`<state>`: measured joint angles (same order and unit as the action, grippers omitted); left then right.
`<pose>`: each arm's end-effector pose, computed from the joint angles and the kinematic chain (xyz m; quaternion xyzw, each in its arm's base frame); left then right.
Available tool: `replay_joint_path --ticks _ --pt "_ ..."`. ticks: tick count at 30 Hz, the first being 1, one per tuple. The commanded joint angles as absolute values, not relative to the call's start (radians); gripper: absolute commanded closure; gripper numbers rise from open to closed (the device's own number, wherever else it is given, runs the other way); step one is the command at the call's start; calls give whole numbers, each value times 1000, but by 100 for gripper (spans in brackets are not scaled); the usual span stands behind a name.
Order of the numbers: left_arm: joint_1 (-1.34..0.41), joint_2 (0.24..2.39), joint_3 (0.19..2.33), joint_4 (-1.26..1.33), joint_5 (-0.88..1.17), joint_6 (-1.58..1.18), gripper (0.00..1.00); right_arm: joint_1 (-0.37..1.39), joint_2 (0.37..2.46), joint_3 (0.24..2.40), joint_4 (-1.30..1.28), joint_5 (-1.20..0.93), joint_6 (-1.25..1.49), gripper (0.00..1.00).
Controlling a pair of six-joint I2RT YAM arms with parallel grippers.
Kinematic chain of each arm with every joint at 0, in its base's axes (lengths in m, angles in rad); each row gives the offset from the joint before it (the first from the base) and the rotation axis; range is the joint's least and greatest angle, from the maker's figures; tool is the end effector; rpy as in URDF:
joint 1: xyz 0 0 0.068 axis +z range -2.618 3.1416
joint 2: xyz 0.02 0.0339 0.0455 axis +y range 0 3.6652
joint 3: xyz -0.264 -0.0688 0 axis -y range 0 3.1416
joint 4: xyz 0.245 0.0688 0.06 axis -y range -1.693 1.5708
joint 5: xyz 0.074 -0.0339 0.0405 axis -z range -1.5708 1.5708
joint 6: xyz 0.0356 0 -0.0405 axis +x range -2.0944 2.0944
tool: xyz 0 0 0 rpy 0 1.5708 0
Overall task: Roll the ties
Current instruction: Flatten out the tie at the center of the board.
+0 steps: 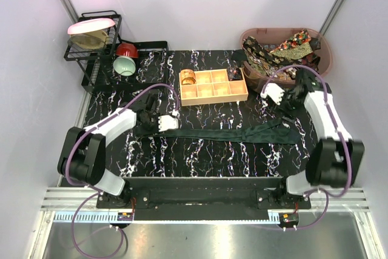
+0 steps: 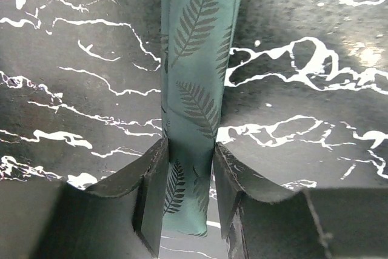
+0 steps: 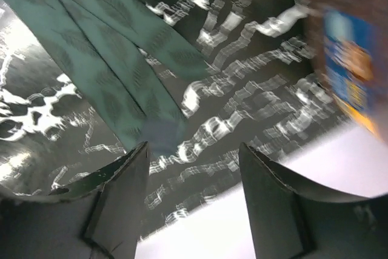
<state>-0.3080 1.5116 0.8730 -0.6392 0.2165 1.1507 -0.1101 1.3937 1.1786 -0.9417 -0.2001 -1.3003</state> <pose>0.2533 -0.0886 0.1750 0.6671 0.7228 -0.0382 0.1761 0.2686 -0.0226 0.2800 -0.5629 0.7949 -0.0581 0.2191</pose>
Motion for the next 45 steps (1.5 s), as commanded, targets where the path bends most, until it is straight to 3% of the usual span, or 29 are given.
replay_joint_path --ticks 1,10,17,21,26,33,35,45 --pt "-307 1448 887 -661 287 1164 60 -114 1563 1224 -1065 -313 -1354 35" --pt "-304 1401 908 -696 301 1161 59 -101 1802 1265 -930 -276 -1434 37" --pt "-304 1379 899 -715 299 1140 57 -78 1890 1238 -822 -247 -1413 44" --pt "-305 1364 890 -724 302 1134 57 -60 1905 1215 -818 -224 -1408 82" --pt "-302 1356 888 -726 305 1137 57 -61 1818 1206 -894 -193 -1425 100" --pt "-296 1381 913 -715 310 1117 57 -61 1642 1250 -1127 -218 -1424 100" --pt "-285 1388 920 -712 310 1112 52 -60 1599 1200 -1131 -212 -1430 100" --pt "-252 1413 969 -729 304 1104 49 -46 1653 974 -859 -112 -1319 98"
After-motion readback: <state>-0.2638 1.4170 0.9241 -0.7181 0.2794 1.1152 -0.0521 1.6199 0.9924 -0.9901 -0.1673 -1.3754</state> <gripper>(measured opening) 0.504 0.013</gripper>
